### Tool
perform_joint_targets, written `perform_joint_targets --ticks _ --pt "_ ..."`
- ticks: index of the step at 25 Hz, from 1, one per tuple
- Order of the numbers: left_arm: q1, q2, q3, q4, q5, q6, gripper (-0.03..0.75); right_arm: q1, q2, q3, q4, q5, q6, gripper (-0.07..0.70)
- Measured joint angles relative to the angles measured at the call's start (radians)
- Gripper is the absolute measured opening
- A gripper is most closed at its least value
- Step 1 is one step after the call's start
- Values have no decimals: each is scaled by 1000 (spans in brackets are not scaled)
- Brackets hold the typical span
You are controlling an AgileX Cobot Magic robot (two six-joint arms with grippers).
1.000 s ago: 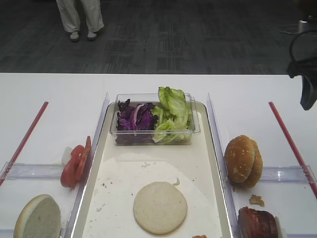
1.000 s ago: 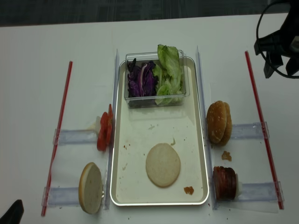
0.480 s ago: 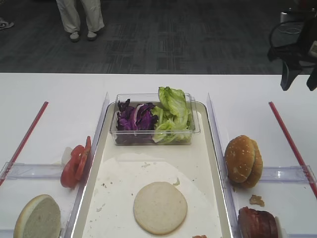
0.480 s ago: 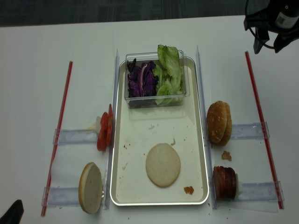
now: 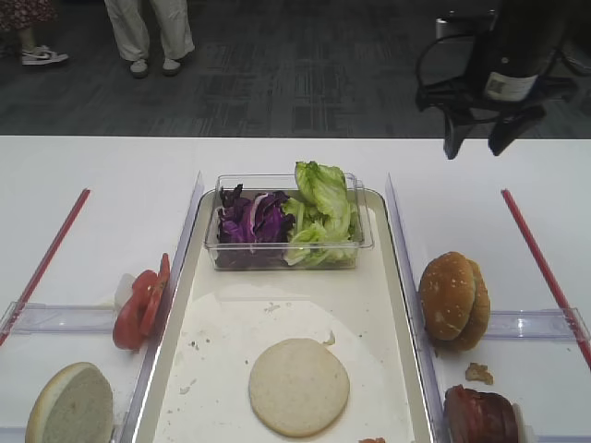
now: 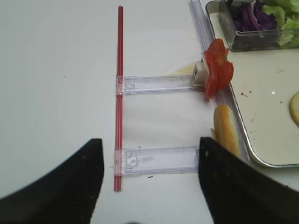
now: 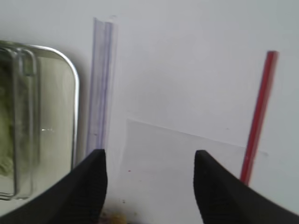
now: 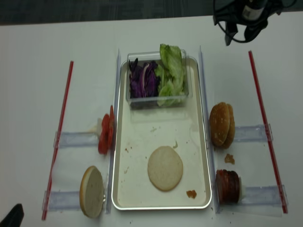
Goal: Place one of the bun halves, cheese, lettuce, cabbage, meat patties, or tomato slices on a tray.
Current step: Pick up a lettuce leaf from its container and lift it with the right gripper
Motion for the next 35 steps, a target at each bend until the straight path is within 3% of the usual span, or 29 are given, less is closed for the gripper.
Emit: perform_joint_targets --ticks 6,17,35 --pt "0 0 0 0 0 0 421 106 66 -87 8 4 49 433" --pt "0 0 0 0 0 0 421 221 150 -169 72 6 124 433" --pt "0 -2 0 0 0 0 421 268 216 -186 96 5 130 401"
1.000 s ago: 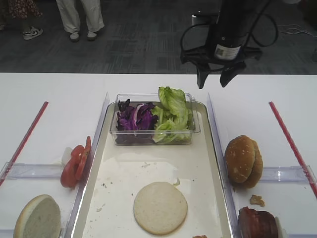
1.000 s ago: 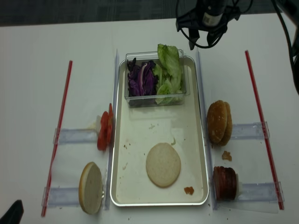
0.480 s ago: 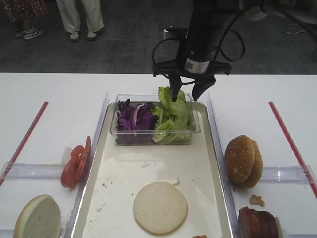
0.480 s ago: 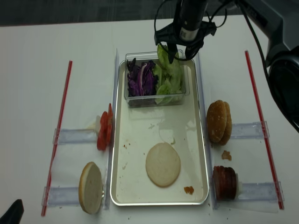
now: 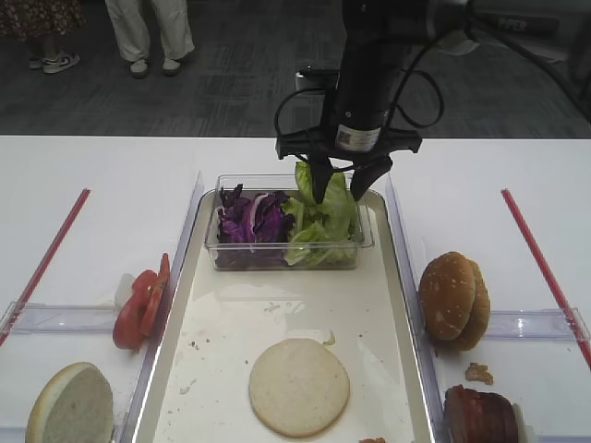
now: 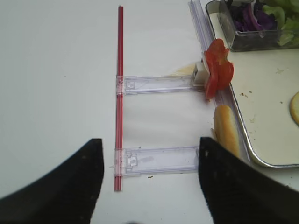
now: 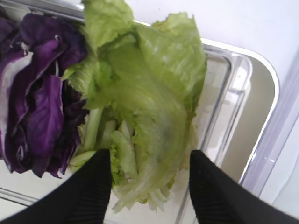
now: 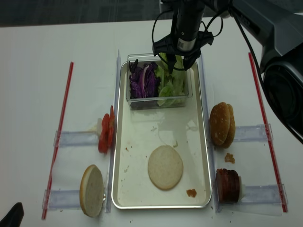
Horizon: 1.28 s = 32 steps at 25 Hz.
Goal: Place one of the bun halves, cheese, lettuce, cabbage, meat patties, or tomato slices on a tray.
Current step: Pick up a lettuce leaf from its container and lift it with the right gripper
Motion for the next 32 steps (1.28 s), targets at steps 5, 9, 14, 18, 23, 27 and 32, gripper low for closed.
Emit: perform_joint_targets --ticks 5,9,14,18,23,27,32 --pt "0 0 0 0 0 0 421 0 0 0 -4 -21 0 391" --pt "0 0 0 0 0 0 421 0 0 0 -6 -48 0 367" --pt "0 0 0 0 0 0 421 0 0 0 -20 -67 0 362" --pt "0 0 0 0 0 0 421 0 0 0 -48 -73 0 362" --pt "0 0 0 0 0 0 421 0 0 0 -60 -91 0 361" --pt "0 0 0 0 0 0 421 0 8 0 -60 -103 0 361" --pt "0 0 0 0 0 0 421 0 38 0 -60 -103 -6 360"
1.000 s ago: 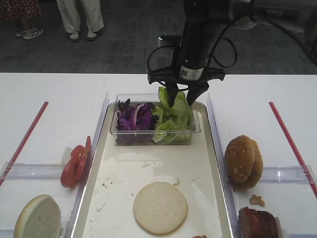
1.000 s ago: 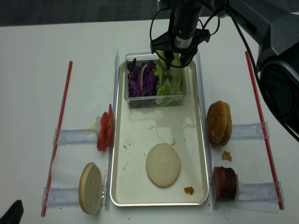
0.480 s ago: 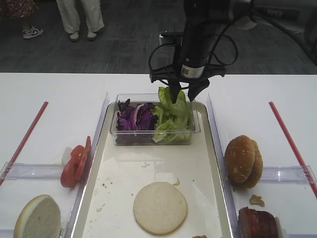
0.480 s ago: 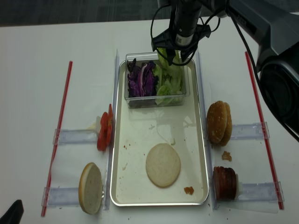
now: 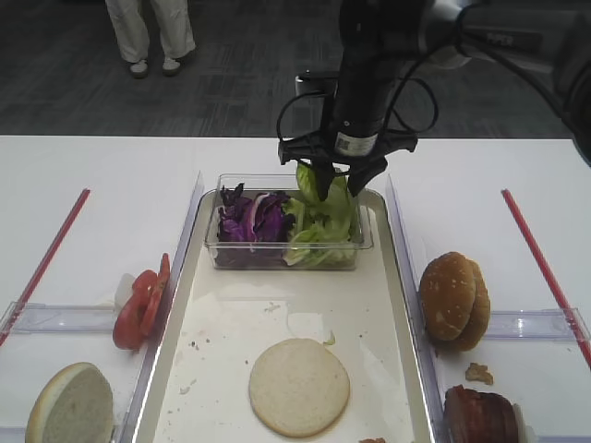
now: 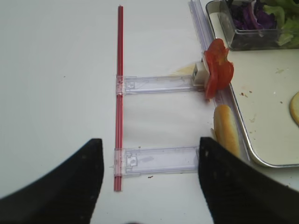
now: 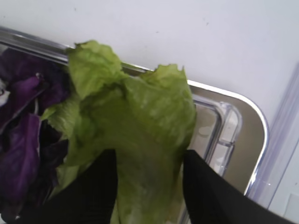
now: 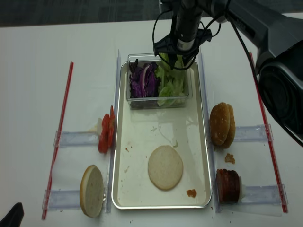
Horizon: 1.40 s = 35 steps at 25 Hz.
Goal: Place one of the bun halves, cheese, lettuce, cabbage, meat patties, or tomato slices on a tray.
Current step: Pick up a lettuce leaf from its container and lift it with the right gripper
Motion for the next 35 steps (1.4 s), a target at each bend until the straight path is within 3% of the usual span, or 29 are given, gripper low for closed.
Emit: perform_joint_targets --ticks 13,19,22,31,35 --pt "0 0 0 0 0 0 421 1 20 0 0 7 -8 289" --pt "0 0 0 0 0 0 421 1 20 0 -4 21 -8 92" --pt "0 0 0 0 0 0 421 1 20 0 -4 21 -9 40" --pt "0 0 0 0 0 0 421 1 11 -4 -11 45 -9 34" --pt "0 0 0 0 0 0 421 2 -13 -28 -11 86 -13 34"
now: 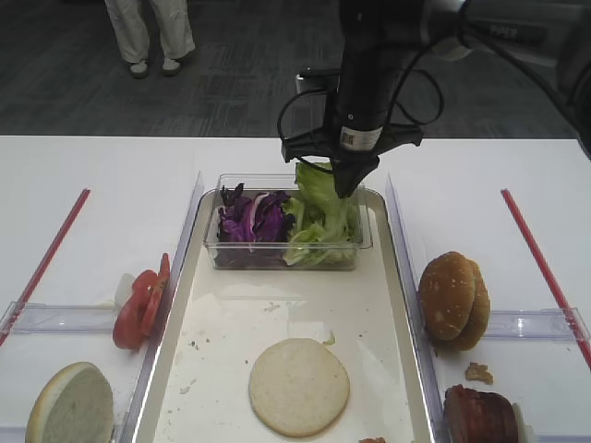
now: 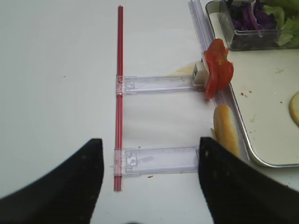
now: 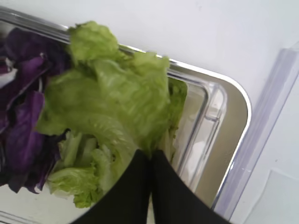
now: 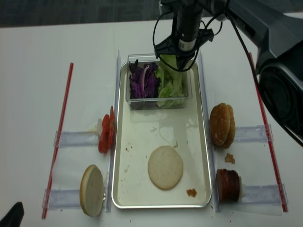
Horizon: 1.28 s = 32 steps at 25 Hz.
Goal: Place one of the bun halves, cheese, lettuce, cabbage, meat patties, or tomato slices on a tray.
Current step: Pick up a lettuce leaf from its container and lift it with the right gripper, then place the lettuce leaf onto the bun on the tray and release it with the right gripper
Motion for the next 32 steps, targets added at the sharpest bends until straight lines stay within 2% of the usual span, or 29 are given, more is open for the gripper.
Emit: perform_joint_targets --ticks 15,32 --pt "0 0 0 0 0 -1 421 0 -37 -31 16 16 -42 34" --pt "0 0 0 0 0 -1 421 0 -86 -31 115 19 -51 34"
